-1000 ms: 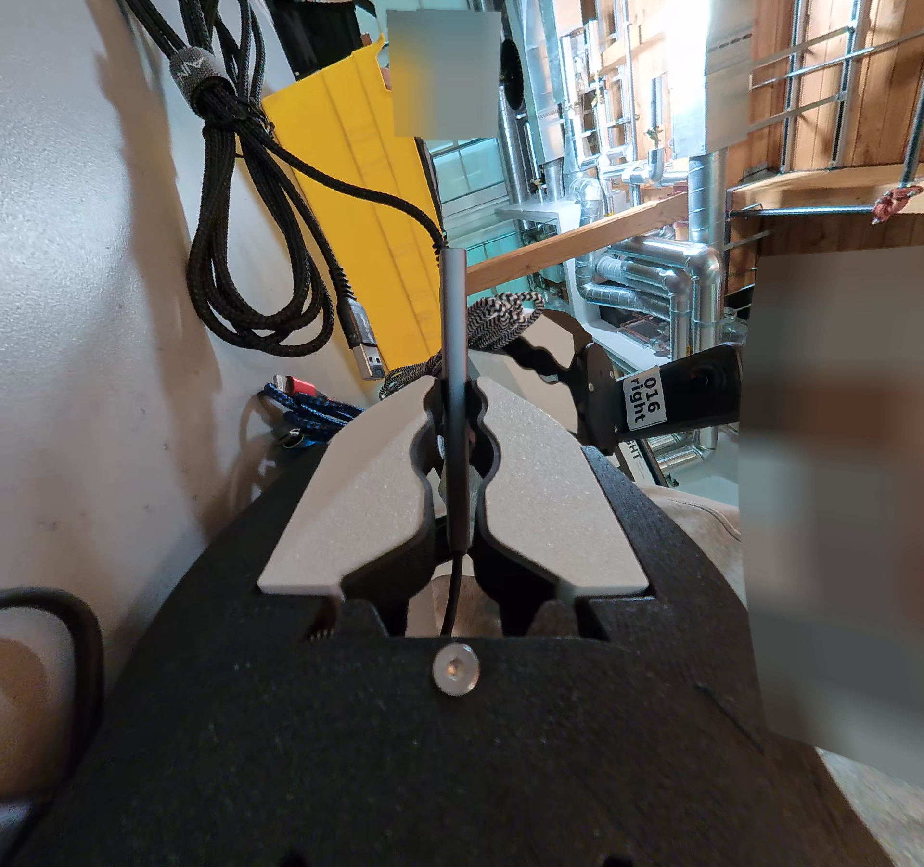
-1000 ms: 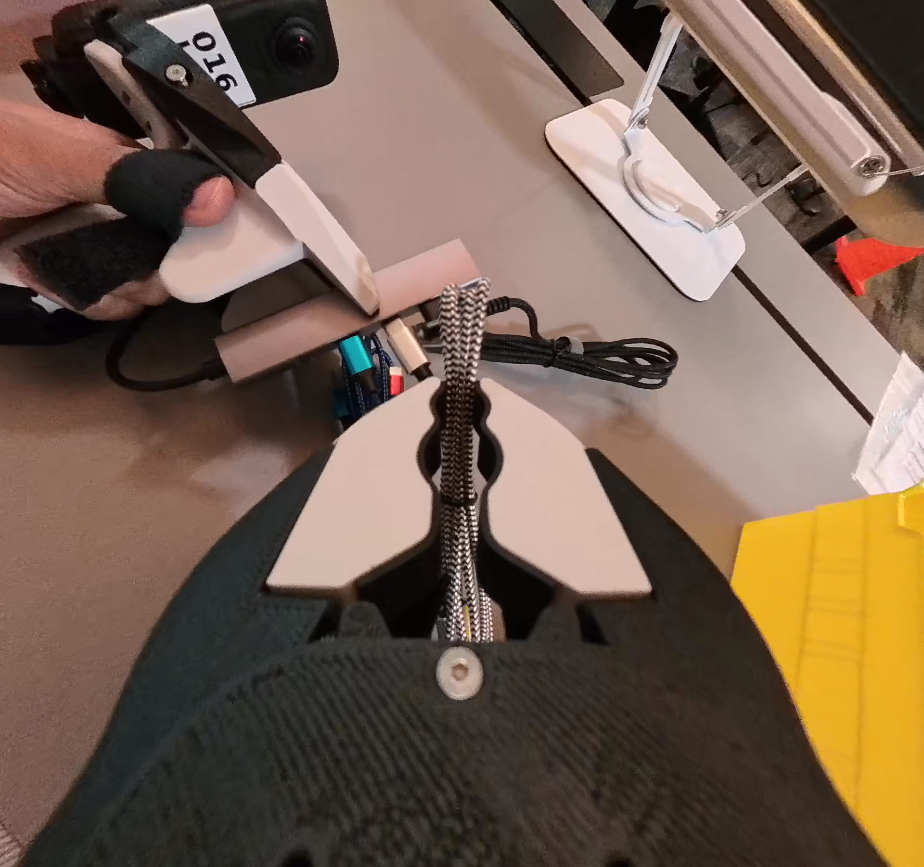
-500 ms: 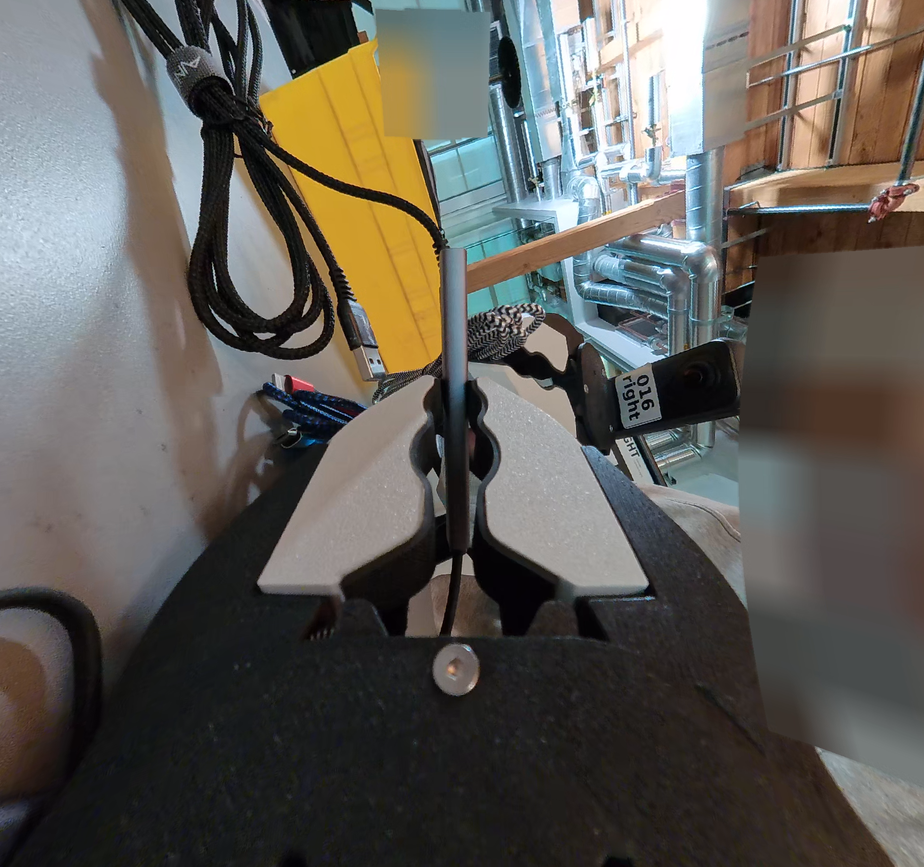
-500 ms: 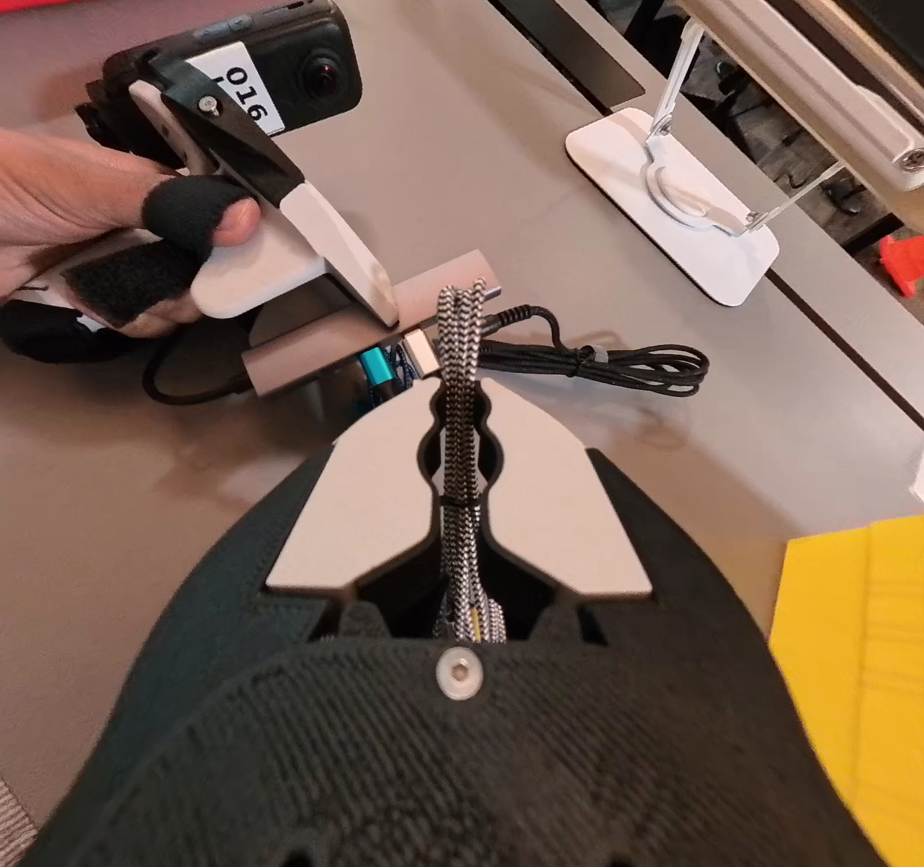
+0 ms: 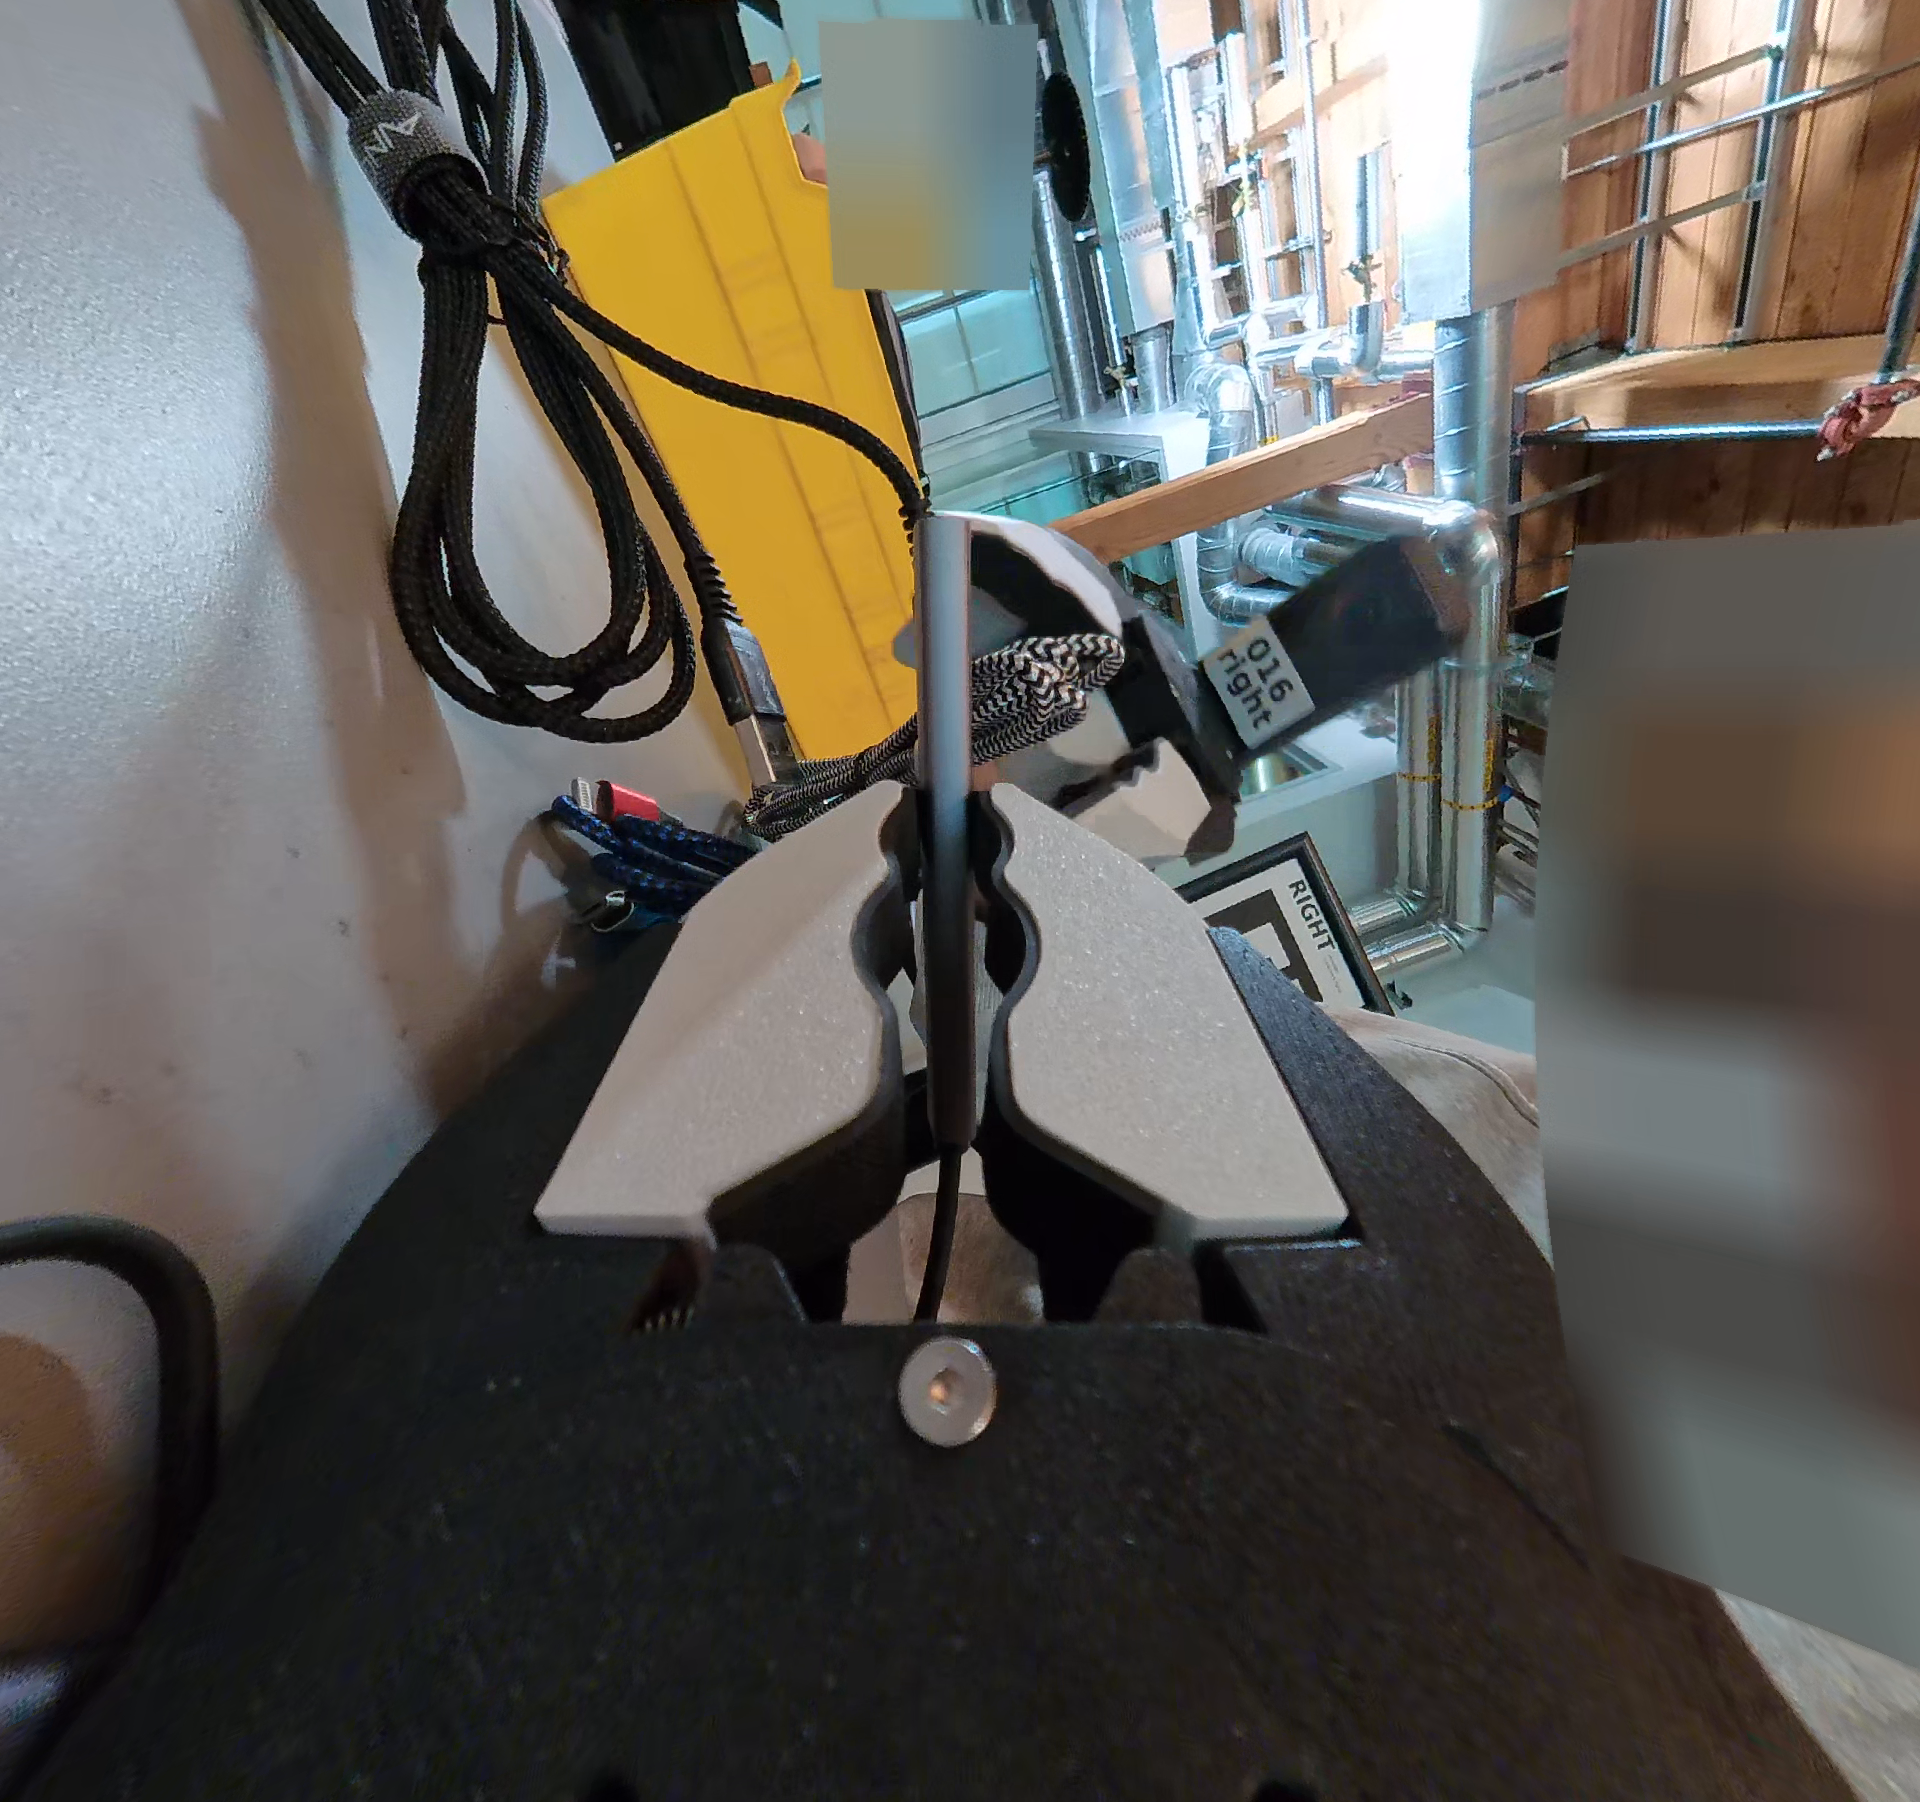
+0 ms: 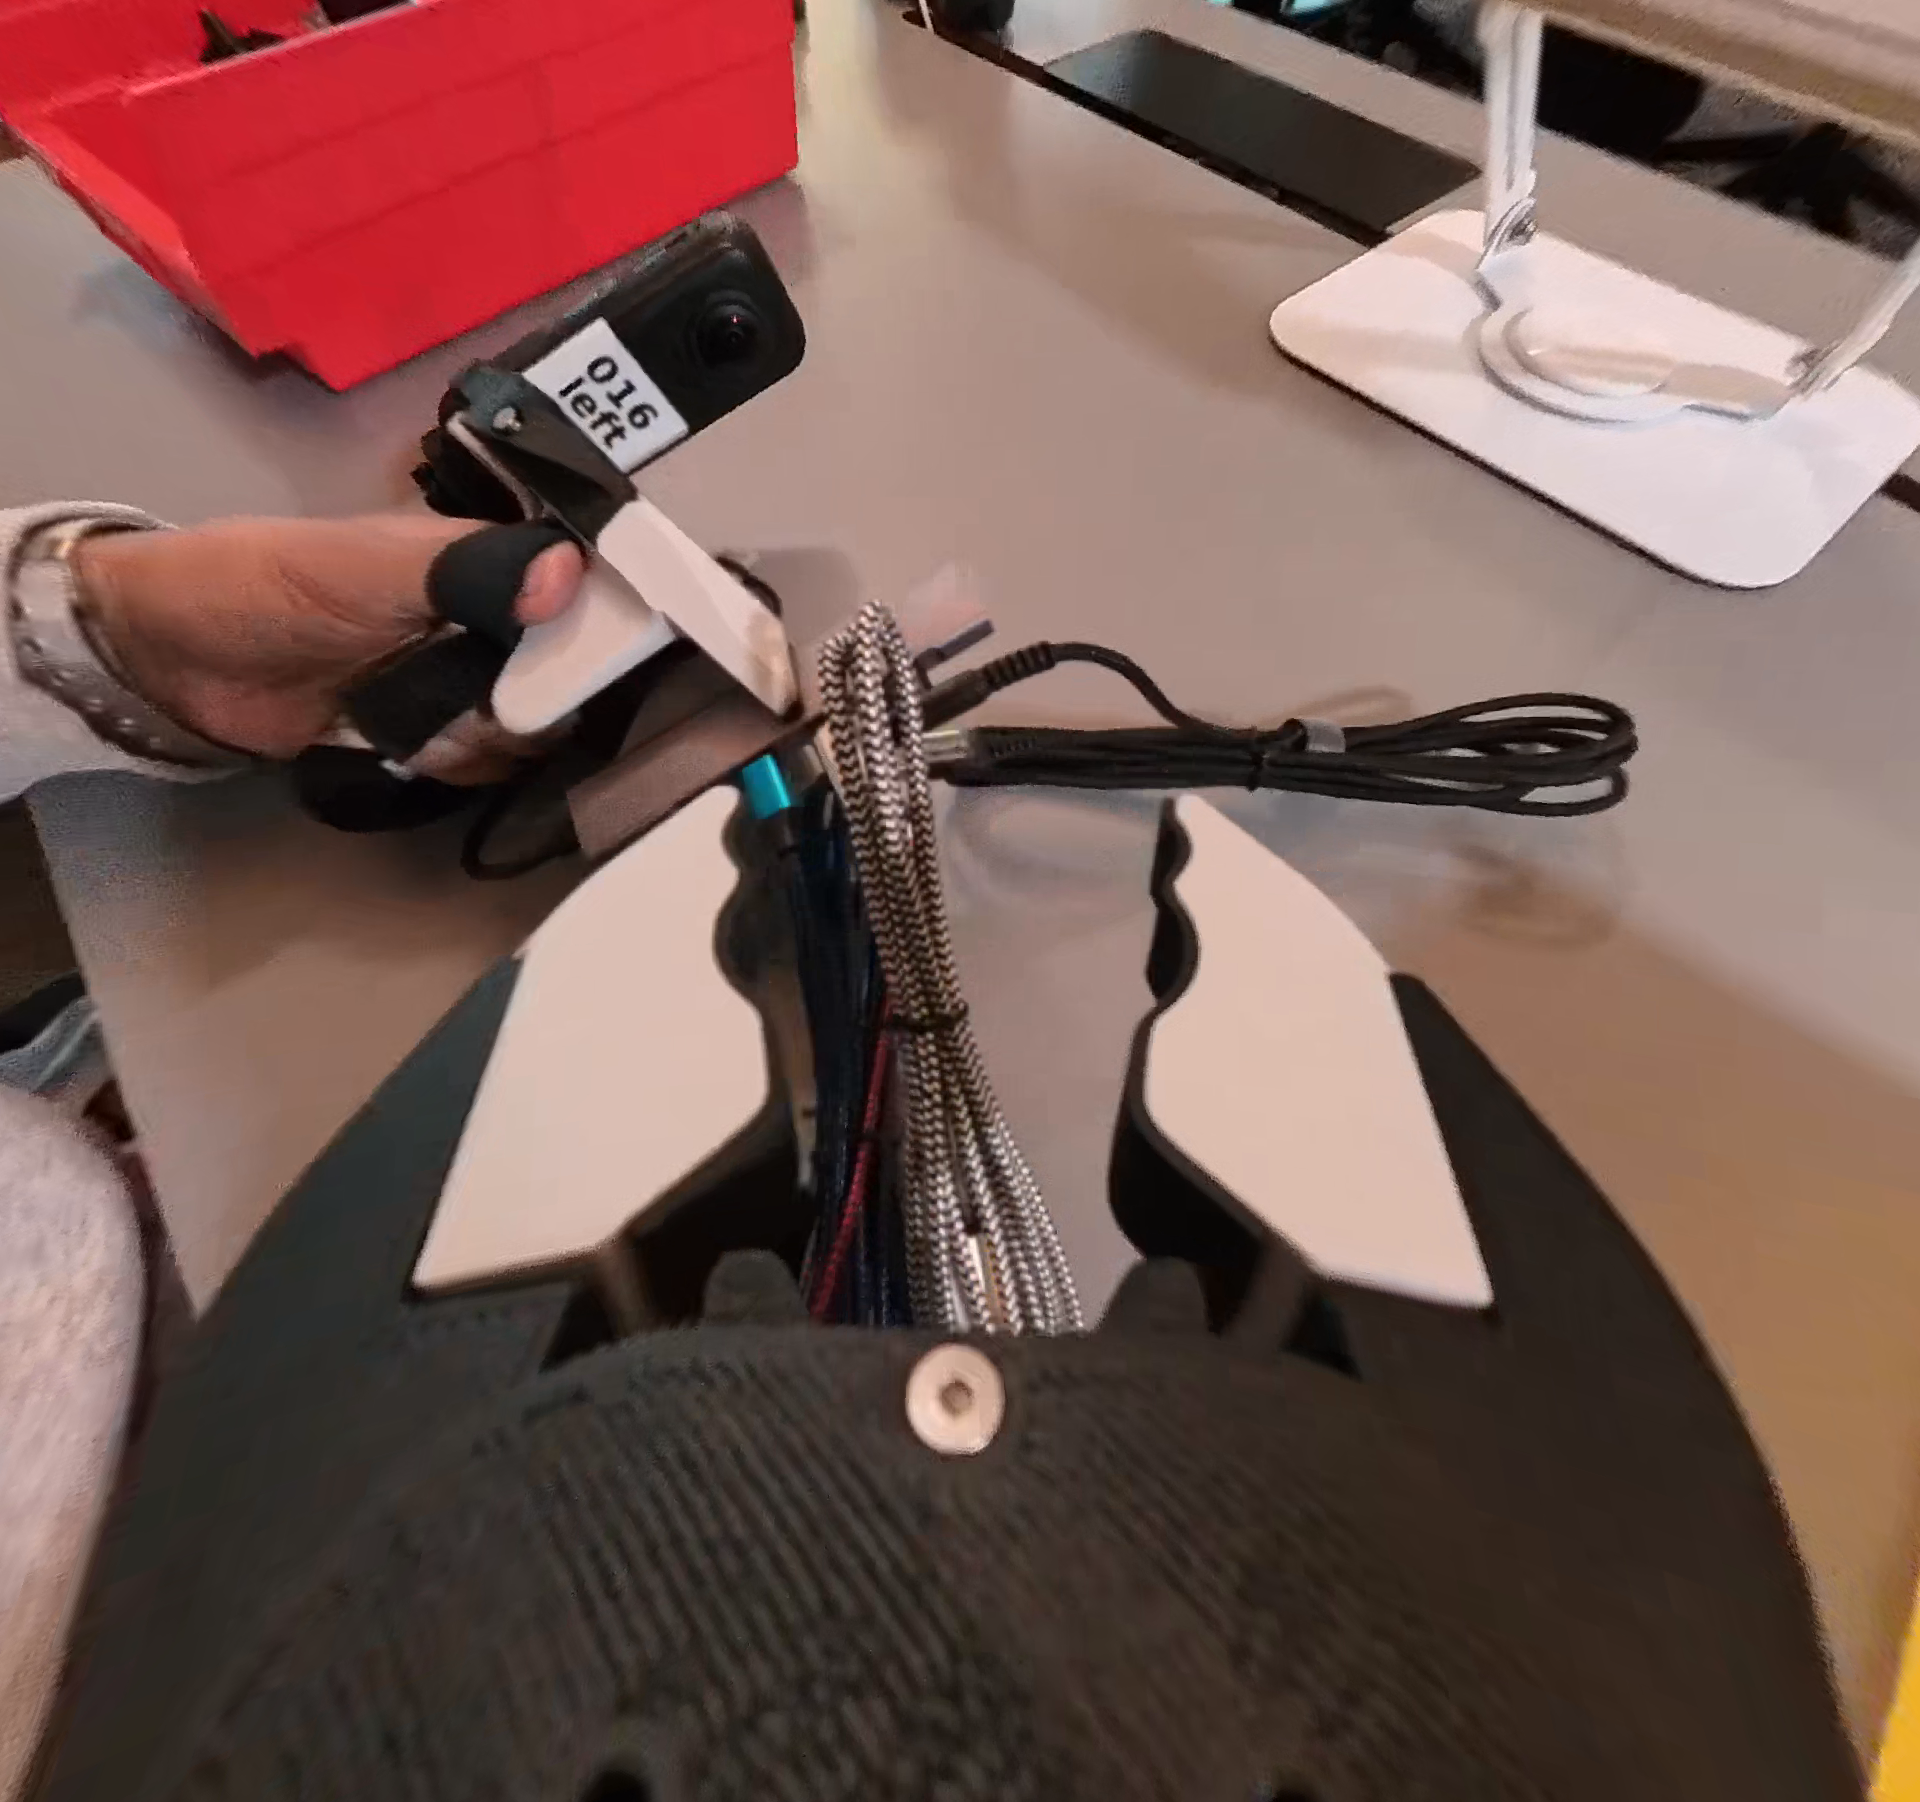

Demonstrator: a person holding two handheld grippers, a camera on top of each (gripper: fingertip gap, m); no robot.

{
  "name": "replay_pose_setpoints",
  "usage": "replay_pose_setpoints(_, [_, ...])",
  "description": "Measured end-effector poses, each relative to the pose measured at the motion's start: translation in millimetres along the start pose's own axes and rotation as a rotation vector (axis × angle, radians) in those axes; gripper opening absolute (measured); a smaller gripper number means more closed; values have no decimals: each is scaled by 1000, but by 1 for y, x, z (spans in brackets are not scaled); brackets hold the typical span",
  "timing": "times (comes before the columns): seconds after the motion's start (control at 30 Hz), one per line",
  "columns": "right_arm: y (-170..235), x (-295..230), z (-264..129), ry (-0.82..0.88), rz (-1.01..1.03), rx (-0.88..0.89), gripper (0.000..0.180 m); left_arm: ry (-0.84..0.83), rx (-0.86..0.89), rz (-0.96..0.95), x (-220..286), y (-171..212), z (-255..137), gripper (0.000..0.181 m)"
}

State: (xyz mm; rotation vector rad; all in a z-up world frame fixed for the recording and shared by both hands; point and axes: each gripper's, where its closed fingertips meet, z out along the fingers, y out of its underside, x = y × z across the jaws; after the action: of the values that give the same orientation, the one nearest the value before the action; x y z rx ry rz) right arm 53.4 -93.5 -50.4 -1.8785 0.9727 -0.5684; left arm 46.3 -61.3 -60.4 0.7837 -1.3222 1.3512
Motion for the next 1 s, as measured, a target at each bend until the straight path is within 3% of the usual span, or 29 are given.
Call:
replay_pose_setpoints(0.1, [18,-1,6,-110,119,-91,88,3,-3,-1,0,0,0,9])
replay_pose_setpoints(0.17, [28,-7,9,-201,197,-132,86,6,-13,-3,1,2,1,9])
replay_pose_setpoints(0.2, [29,-11,10,-246,229,-136,78,8,-21,-4,1,3,1,9])
replay_pose_setpoints(0.27, [25,-15,9,-295,268,-97,39,10,-38,-7,1,5,2,9])
replay_pose_setpoints(0.33, [18,-17,6,-329,291,-50,19,13,-41,-7,1,6,3,9])
replay_pose_setpoints(0.53, [18,-18,5,-369,335,-38,17,16,-50,-9,1,7,3,9])
replay_pose_setpoints(1.0, [21,-25,9,-266,154,-49,13,2,-70,-8,-1,9,2,9])
